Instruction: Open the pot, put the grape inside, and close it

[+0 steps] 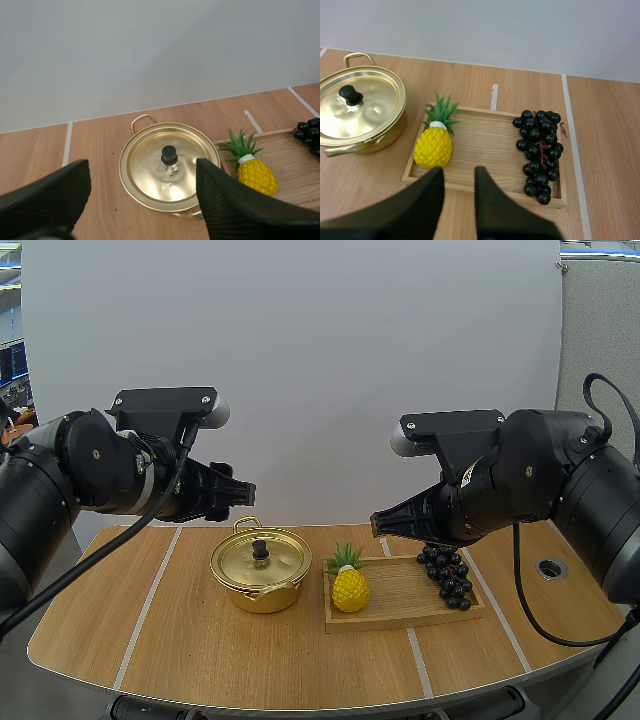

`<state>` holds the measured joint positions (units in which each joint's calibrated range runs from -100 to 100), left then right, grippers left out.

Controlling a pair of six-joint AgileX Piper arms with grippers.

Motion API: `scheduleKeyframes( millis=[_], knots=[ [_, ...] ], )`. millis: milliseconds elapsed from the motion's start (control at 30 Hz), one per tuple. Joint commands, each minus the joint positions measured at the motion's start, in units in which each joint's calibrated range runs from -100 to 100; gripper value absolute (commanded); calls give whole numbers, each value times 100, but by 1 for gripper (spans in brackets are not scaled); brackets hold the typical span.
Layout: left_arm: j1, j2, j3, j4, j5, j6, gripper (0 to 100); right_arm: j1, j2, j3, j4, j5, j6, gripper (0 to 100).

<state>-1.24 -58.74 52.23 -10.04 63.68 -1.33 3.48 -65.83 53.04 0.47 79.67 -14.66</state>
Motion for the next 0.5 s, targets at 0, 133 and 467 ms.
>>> scheduleKeyframes(
  millis=[0, 133, 467],
  knots=[
    [-16, 4, -71, -51, -91, 158, 100, -22, -30, -41, -47, -233, 14, 100],
    [-16, 32, -71, -51, -37, 515, 100, -22, -30, -41, -47, -299, 14, 100],
    [-16, 1202, -168, -1076, 371, 2777, 100, -22, -30, -41, -47, -299, 14, 100]
  ],
)
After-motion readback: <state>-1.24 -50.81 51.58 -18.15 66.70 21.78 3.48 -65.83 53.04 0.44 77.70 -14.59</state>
